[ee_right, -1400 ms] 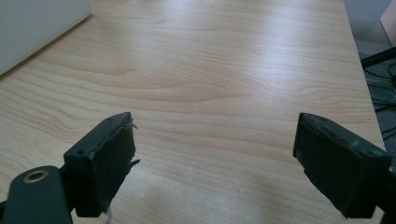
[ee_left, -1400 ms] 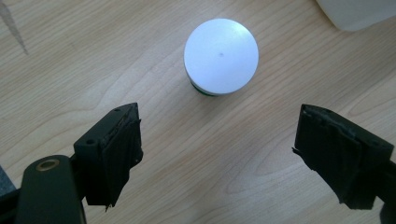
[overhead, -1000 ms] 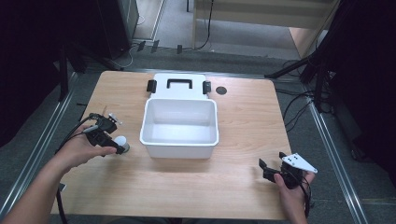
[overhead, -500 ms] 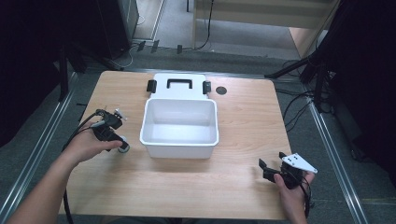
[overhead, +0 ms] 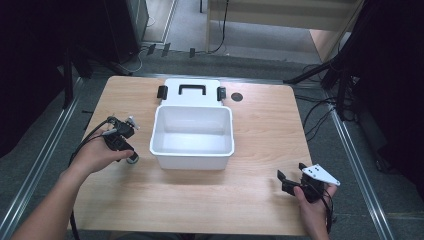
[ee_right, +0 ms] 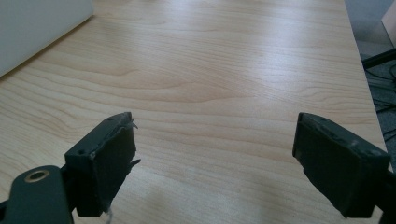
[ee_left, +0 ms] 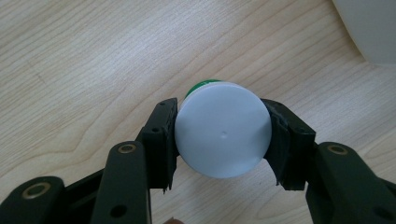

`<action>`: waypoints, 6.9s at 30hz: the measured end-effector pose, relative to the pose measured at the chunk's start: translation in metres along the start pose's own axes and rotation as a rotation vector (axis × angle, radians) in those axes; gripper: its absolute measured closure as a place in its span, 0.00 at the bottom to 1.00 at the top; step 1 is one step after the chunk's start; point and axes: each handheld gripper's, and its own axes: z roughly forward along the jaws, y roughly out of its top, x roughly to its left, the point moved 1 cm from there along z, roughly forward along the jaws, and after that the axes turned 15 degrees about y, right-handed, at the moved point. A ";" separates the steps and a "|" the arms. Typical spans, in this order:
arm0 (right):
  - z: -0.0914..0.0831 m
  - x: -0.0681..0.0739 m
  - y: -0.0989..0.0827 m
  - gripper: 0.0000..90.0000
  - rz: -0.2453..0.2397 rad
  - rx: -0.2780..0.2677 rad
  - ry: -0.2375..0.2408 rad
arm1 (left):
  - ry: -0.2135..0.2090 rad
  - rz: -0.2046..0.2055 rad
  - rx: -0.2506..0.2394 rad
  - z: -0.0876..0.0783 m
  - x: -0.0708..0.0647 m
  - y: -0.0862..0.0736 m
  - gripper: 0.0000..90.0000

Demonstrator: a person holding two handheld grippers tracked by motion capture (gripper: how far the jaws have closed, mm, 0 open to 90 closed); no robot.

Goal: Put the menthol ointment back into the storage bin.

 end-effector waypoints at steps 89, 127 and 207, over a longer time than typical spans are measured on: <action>0.000 0.001 0.000 0.15 -0.007 0.010 0.011 | 0.031 0.174 -0.085 -0.158 0.002 0.070 0.57; 0.000 0.001 0.000 0.15 -0.010 0.011 0.017 | 0.011 0.288 -0.123 -0.148 -0.038 0.109 0.57; 0.001 0.000 0.000 0.15 -0.011 0.020 0.029 | 0.110 0.545 -0.026 -0.046 -0.085 0.120 0.57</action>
